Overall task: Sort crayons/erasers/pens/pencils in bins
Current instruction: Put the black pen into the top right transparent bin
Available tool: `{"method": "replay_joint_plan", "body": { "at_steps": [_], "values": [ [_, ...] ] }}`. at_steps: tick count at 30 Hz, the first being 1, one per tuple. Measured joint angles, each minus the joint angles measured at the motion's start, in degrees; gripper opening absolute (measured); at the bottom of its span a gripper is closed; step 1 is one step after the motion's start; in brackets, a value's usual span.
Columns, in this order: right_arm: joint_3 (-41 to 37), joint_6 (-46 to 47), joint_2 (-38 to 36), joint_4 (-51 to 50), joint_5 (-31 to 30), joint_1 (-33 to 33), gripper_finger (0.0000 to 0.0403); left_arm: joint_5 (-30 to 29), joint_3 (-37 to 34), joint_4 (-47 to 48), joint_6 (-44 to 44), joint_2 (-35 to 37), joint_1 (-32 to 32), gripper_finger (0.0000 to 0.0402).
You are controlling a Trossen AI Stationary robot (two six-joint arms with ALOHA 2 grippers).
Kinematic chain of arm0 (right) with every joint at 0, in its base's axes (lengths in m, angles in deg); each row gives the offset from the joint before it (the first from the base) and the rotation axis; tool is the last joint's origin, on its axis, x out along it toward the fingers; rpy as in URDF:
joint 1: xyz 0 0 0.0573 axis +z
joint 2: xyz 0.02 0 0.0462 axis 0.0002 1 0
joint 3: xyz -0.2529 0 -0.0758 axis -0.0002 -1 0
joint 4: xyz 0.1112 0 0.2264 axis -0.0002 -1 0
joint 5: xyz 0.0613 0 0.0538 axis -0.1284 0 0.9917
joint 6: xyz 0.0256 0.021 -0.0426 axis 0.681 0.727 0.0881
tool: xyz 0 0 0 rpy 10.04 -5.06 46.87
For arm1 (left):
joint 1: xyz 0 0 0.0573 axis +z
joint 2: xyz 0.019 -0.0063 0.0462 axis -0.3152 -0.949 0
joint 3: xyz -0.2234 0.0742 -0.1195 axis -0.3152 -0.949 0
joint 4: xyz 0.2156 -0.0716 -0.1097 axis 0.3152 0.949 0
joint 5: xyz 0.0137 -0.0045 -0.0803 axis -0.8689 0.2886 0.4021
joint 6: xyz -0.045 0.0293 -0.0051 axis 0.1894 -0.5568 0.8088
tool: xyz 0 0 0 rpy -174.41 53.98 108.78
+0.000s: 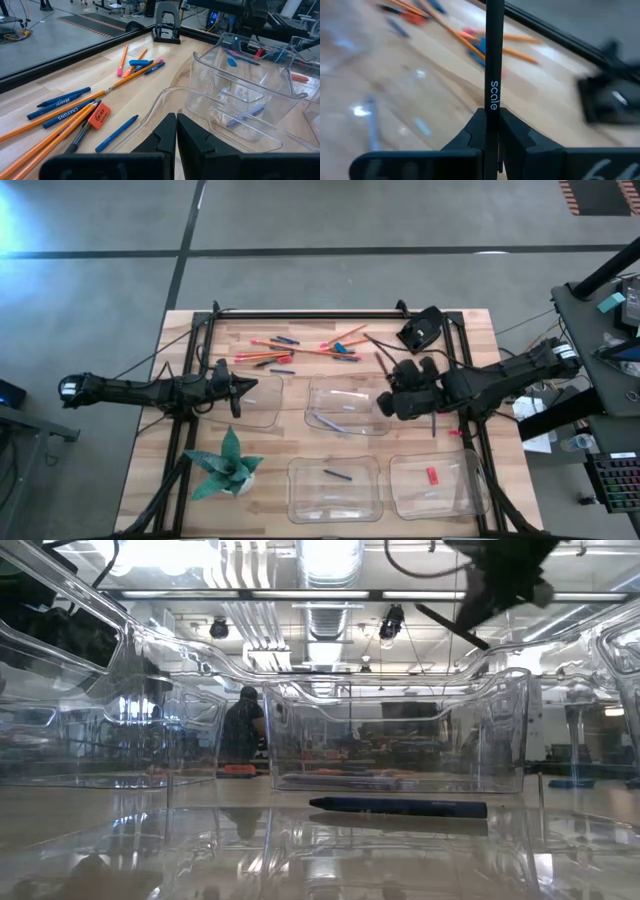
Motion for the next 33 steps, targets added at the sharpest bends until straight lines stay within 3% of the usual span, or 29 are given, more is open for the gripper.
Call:
{"method": "replay_joint_plan", "body": {
  "at_steps": [5, 11, 20, 33],
  "values": [
    [-3.01, -13.08, 0.58, 16.50, 2.52, 0.00, 0.0023, 0.02, 0.00, -0.01, 0.01, -0.05, -0.01, 0.0000],
    [-6.84, -18.87, 1.45, 27.07, 5.69, -0.22, 0.0024, 0.00, -0.02, -0.01, 0.00, -0.04, 0.01, 0.0000],
    [-10.83, -20.46, 5.25, 36.48, 11.88, -0.75, 0.0024, 0.02, 0.00, -0.05, 0.00, -0.33, 0.00, 0.0000],
    [-7.71, -16.56, 17.24, 36.46, 27.35, -7.20, 0.0024, 0.01, -0.02, -0.28, 0.02, -1.25, 0.01, 0.0000]
  ]
}}
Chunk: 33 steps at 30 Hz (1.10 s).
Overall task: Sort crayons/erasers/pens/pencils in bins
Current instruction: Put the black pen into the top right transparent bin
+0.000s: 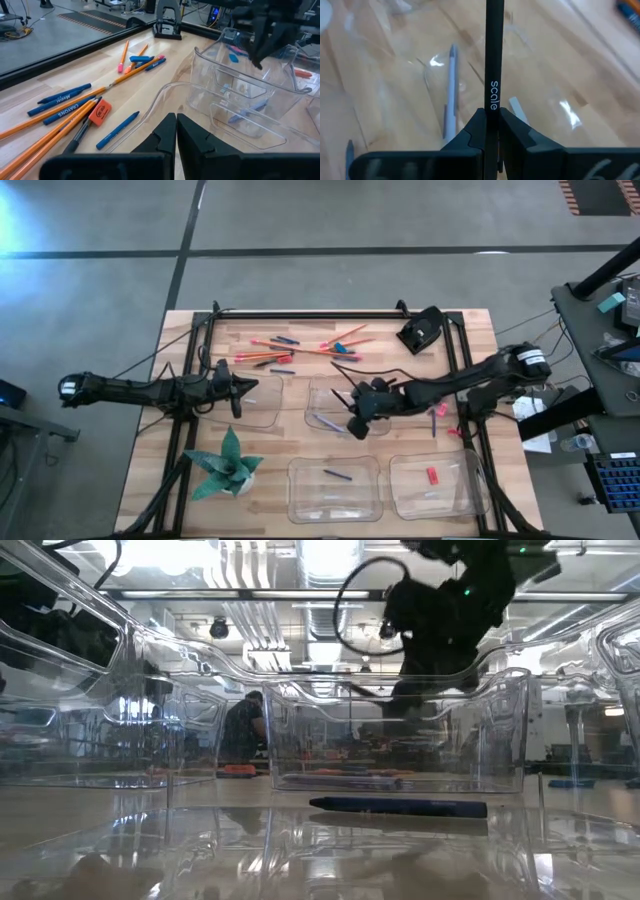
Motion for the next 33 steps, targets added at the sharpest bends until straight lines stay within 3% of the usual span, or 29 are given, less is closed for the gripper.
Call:
{"method": "replay_joint_plan", "body": {
  "at_steps": [14, 26, 33],
  "values": [
    [0.47, 0.60, 5.38, -0.06, 9.40, -2.68, 0.0024, -0.01, 0.00, -0.05, 0.00, -0.02, -0.02, 0.0000],
    [0.47, 0.03, 5.91, -0.79, 9.67, -2.68, 0.0025, 0.01, 0.00, -0.12, 0.00, -0.38, -0.02, 0.0000],
    [0.47, 0.01, 6.42, -0.73, 9.22, -2.68, 0.0045, 0.00, 0.00, -0.10, -0.02, -0.71, -0.01, 0.0000]
  ]
}}
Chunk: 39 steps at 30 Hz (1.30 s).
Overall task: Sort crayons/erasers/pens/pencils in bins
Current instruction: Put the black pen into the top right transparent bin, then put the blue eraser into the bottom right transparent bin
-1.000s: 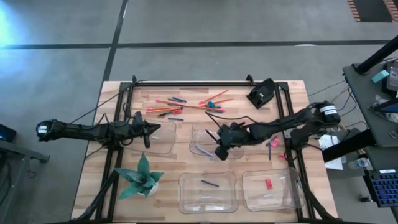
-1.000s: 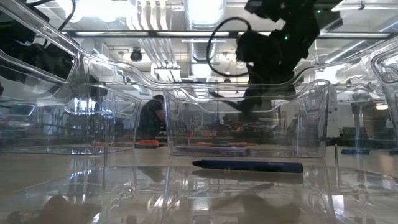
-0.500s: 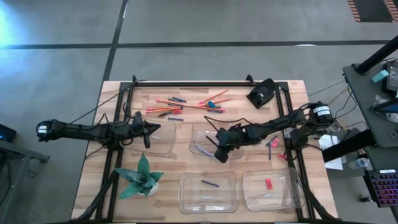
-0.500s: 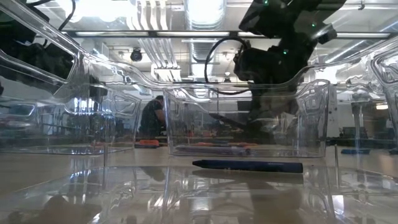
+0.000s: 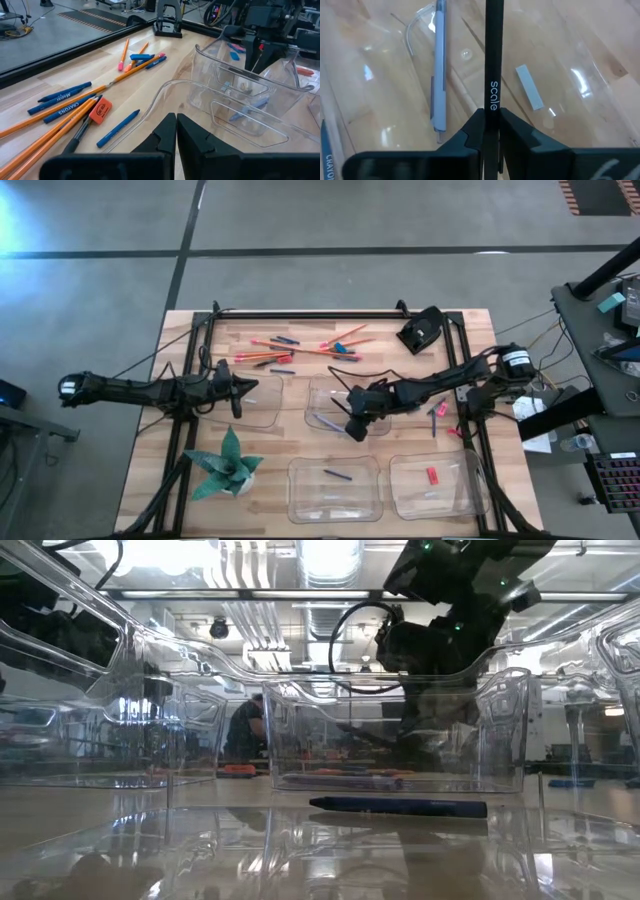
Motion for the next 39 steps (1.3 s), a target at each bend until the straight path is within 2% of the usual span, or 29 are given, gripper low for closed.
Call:
{"method": "replay_joint_plan", "body": {
  "at_steps": [13, 17, 27, 33, 39],
  "values": [
    [1.54, -0.21, -0.17, -1.20, -0.01, 0.02, 0.0091, 0.01, 0.00, 0.00, 0.02, 0.03, 0.01, 0.0000],
    [5.87, -2.09, -1.31, -7.98, -0.03, 0.02, 0.0095, 0.01, 0.00, 0.00, 0.01, 0.08, 0.01, 0.0000],
    [16.08, -4.01, -4.62, -35.23, -0.58, 0.78, 0.0084, -0.01, 0.00, -0.04, 0.01, 0.08, 0.01, 0.0000],
    [14.88, 0.66, -9.46, -42.95, -4.55, 2.47, 0.0089, 0.00, 0.00, -0.03, 0.01, -0.01, 0.00, 0.0000],
    [10.97, 6.90, -15.66, -43.79, -6.55, 4.36, 0.0098, -0.01, 0.00, -0.02, 0.02, 0.01, 0.01, 0.0000]
  ]
}}
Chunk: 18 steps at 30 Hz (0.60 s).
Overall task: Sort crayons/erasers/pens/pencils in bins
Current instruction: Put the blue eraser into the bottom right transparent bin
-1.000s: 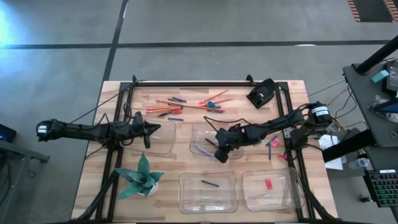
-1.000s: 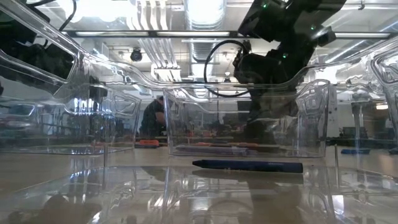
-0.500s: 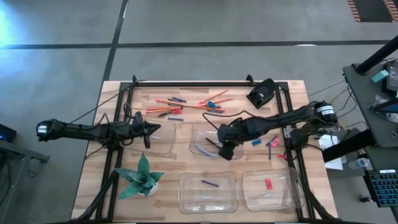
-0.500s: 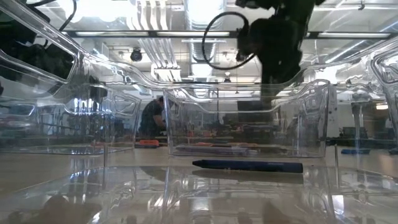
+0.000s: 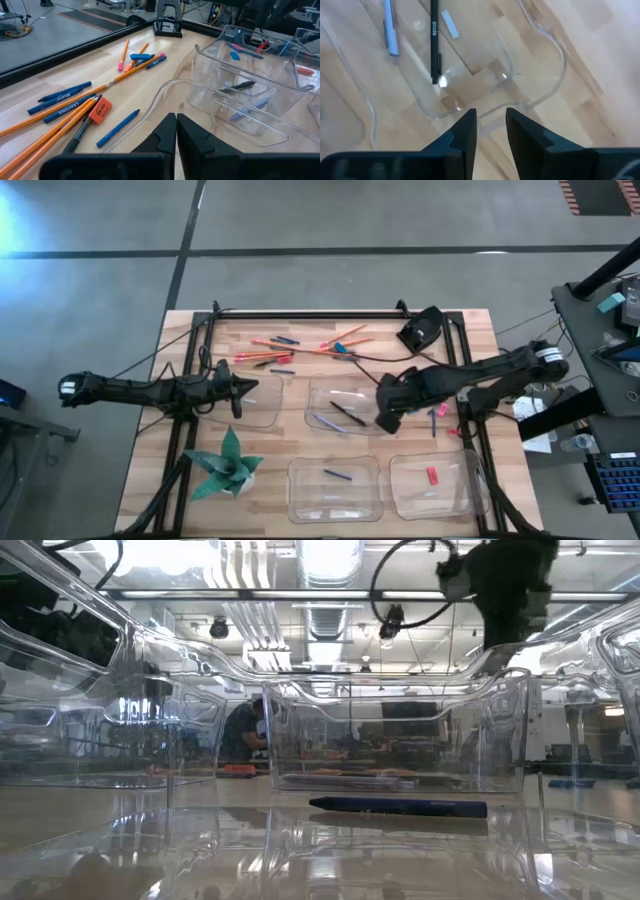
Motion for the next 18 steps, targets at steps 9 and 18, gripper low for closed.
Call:
{"method": "replay_joint_plan", "body": {
  "at_steps": [9, 18],
  "values": [
    [-7.85, 9.17, -7.66, -0.24, 0.82, 1.36, 0.0132, 0.00, 0.00, 0.00, -0.02, 0.02, 0.00, 0.0000],
    [-14.84, 14.23, -8.01, 0.06, 2.50, 1.01, 0.0184, 0.00, 0.00, 0.02, 0.00, -0.02, 0.00, 0.0000]
  ]
}}
